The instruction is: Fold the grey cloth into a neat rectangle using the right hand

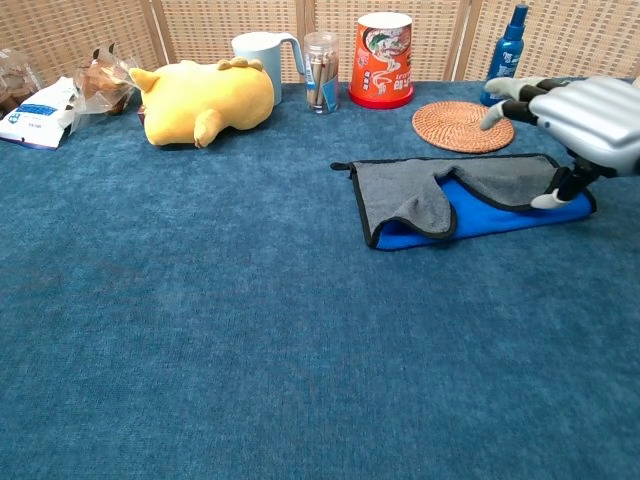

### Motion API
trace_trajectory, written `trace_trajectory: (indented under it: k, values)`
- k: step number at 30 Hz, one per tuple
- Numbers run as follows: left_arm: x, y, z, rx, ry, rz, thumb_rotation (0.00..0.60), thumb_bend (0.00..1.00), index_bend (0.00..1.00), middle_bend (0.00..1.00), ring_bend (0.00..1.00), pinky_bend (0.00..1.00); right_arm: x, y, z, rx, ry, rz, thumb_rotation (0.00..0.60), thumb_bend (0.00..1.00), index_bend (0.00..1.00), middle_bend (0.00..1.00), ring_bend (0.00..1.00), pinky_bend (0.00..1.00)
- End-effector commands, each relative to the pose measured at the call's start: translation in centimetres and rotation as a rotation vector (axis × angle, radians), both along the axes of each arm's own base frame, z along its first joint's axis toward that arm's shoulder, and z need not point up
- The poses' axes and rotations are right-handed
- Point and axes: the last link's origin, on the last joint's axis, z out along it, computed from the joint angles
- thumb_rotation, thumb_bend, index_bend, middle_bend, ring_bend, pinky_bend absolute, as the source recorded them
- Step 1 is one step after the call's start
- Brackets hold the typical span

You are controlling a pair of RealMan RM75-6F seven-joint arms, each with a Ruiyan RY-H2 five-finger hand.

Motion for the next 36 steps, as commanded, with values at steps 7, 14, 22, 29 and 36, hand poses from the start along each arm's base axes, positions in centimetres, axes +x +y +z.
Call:
trace_trajectory:
  k: [7,14,22,29,36]
  values:
    - [0.1,-0.1,0.0,0.0,-0.001,-0.005,0.6,0.24,0.08,0.0,0.0,0.07,-2.2,0.3,-0.9,0.007,0.028,0.002,0.6,0.1,0.22,0.0,0.07,0.29]
    - [0.2,-0.2,0.0,0.0,-0.004,-0.007,0.6,0.24,0.07,0.0,0.0,0.07,-2.5,0.1,-1.4,0.001,0.034,0.001,0.6,0.09,0.28,0.0,0.09,0.32]
    - [0.1,-0.2,0.0,-0.002,-0.006,-0.006,0.6,0.24,0.07,0.0,0.0,0.07,-2.8,-0.5,-1.6,-0.029,0.0,-0.029,0.6,0.23,0.41,0.03,0.12,0.34]
    - [0.1,-0.2,0.0,-0.001,-0.005,-0.004,0.6,0.24,0.07,0.0,0.0,0.07,-3.0,-0.9,-1.7,-0.047,-0.003,-0.04,0.6,0.3,0.49,0.04,0.13,0.36]
    - [0.1,-0.2,0.0,-0.001,-0.004,-0.003,0.6,0.24,0.07,0.0,0.0,0.07,-3.1,-1.0,-1.9,-0.037,-0.047,-0.072,0.6,0.3,0.59,0.05,0.13,0.36]
